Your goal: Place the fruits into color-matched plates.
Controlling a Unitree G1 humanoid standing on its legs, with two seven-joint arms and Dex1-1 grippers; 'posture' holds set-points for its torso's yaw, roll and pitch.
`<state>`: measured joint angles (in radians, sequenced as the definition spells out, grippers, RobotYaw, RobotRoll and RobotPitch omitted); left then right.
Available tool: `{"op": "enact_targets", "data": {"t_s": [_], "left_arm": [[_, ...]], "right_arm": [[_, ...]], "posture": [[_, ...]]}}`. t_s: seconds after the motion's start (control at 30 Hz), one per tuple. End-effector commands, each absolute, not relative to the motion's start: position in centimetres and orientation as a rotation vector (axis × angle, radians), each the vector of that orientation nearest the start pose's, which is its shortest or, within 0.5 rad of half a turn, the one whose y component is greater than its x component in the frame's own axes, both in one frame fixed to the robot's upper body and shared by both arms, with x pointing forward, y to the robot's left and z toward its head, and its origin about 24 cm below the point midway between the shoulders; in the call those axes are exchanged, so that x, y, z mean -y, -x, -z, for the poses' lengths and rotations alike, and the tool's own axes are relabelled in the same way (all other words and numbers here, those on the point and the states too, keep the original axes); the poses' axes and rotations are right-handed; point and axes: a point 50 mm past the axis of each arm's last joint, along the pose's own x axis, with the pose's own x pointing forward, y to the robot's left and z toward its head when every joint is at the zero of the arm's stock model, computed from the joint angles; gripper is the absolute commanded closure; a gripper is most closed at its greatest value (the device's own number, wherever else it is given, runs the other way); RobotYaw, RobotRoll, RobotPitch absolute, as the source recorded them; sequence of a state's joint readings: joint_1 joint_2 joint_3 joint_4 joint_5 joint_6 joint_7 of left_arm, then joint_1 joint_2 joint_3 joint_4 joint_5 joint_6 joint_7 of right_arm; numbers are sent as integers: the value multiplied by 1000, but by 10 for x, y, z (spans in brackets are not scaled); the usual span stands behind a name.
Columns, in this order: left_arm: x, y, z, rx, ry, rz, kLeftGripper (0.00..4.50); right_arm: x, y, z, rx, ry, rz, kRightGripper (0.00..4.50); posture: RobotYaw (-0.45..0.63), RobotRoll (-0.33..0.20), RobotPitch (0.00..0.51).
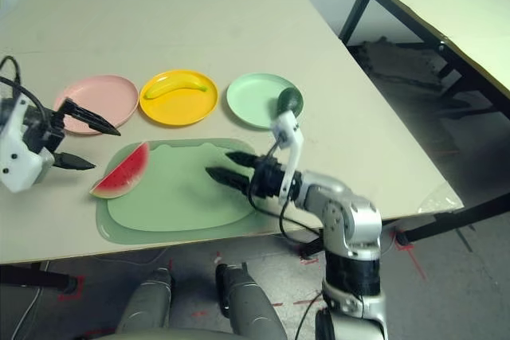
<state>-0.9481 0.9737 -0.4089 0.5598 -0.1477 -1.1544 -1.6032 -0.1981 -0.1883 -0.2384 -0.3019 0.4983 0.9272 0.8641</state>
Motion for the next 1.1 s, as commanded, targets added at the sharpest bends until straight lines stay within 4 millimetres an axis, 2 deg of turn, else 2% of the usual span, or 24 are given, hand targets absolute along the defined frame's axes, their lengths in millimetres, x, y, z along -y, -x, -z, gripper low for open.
{"op": "enact_targets", "data": {"t_s": [0.03,0.33,0.53,0.73,0.87,1.1], "left_arm": [[-213,-299,-227,348,-1888,1656,0],[-200,-302,-204,310,-1936,1878,0],[-187,-305,-198,350,-1952,1950,0],[-179,-309,-195,328,-1980,2006,0],[-183,-315,-191,112,-1879,2003,0],[-183,-313,-186,-50,-1672,1958,0]], "right_arm": [[167,-248,-103,-135,-437,-891,32],[176,-242,-93,-81,-337,-860,32],[181,-242,-92,-57,-339,-817,32],[177,-236,-90,-51,-255,-878,32],[174,-227,-91,30,-36,-1006,32],[168,-220,-87,178,231,-1190,32]], "posture": [[13,0,176],[-13,0,177],[-29,0,177],[-40,0,177],[-51,0,178],[-41,0,178]]}}
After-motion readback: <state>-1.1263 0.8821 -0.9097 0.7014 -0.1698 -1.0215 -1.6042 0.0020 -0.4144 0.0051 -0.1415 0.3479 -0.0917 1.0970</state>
